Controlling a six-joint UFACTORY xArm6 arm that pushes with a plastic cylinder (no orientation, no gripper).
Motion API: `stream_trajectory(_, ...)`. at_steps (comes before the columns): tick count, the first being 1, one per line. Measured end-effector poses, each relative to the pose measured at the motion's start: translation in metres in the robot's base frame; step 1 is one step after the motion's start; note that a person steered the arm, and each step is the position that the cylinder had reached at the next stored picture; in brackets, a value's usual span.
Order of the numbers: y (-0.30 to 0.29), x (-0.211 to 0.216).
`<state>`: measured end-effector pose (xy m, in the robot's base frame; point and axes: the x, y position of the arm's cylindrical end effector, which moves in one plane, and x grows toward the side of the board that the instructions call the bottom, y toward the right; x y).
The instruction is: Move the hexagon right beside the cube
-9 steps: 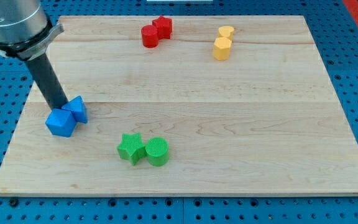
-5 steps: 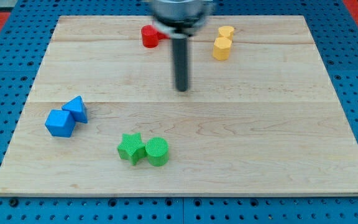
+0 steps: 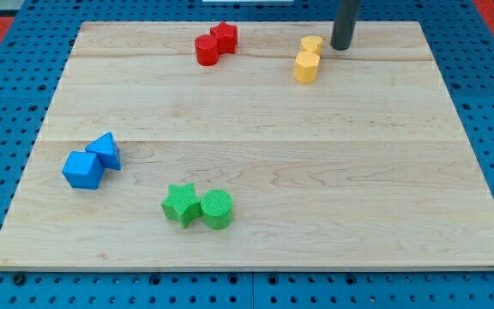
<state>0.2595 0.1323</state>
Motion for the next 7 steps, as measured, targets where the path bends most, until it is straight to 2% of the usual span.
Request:
stream_trajectory(1,-0.045,0.050)
stream_trajectory(3,-0.161,0.101)
stream_trajectory(5,-0.237,0.185)
stream_trajectory(6,-0.282,0.207)
stream_trajectory(7,-0.245,0.213)
